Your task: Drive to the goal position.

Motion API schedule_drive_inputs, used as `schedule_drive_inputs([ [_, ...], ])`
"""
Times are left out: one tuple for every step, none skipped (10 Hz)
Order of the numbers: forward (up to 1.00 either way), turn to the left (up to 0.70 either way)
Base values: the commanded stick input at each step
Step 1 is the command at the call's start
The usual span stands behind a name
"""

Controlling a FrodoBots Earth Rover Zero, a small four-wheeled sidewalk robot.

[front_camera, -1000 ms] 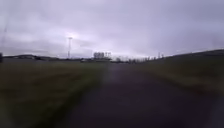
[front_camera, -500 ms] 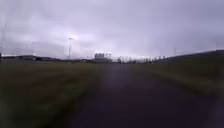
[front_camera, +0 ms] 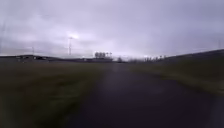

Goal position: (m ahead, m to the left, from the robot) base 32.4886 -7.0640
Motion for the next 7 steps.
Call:
schedule_drive_inputs([
  [1.0,0.0],
  [1.0,0.0],
  [1.0,-0.14],
  [1.0,-0.24],
  [1.0,-0.13],
  [1.0,-0.12],
  [1.0,-0.02],
])
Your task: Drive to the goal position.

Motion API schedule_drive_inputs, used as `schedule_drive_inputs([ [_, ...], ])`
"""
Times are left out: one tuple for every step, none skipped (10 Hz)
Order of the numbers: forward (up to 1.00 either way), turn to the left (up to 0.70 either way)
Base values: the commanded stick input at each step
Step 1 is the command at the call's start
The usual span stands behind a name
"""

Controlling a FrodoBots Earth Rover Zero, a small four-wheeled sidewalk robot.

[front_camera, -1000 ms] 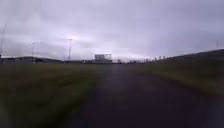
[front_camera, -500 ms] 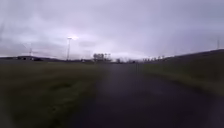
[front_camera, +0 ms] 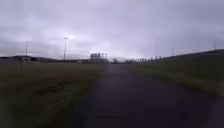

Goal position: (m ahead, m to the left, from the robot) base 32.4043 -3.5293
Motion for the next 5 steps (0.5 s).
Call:
schedule_drive_inputs([
  [1.0,-0.01],
  [1.0,-0.04],
  [1.0,-0.14],
  [1.0,-0.22],
  [1.0,-0.25],
])
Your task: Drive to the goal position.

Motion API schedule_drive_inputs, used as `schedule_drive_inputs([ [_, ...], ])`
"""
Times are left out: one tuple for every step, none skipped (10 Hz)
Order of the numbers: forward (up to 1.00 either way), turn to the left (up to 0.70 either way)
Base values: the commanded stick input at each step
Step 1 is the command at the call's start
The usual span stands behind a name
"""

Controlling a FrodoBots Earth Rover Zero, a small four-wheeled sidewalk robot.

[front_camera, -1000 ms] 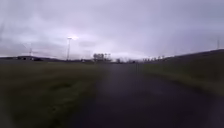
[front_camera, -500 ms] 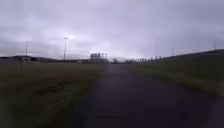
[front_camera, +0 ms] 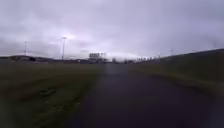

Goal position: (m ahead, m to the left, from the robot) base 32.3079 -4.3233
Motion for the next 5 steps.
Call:
schedule_drive_inputs([
  [1.0,0.0],
  [1.0,0.0],
  [1.0,0.0],
  [1.0,0.0],
  [1.0,0.0],
])
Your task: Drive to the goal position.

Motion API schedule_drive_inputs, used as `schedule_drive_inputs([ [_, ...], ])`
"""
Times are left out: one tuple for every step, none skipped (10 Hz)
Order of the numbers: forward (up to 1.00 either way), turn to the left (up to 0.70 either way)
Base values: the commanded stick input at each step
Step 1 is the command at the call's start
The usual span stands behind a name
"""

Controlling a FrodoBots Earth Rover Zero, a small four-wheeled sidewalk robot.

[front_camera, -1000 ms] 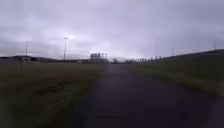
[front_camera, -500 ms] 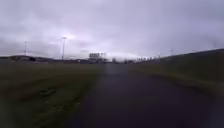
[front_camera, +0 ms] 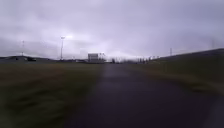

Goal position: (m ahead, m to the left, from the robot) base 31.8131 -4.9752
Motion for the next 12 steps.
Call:
schedule_drive_inputs([
  [1.0,0.0],
  [1.0,0.0],
  [1.0,0.0],
  [1.0,0.0],
  [1.0,0.0],
  [1.0,0.0],
  [1.0,0.0],
  [1.0,0.0],
  [1.0,0.0],
  [1.0,0.0],
  [1.0,-0.06],
  [1.0,-0.13],
])
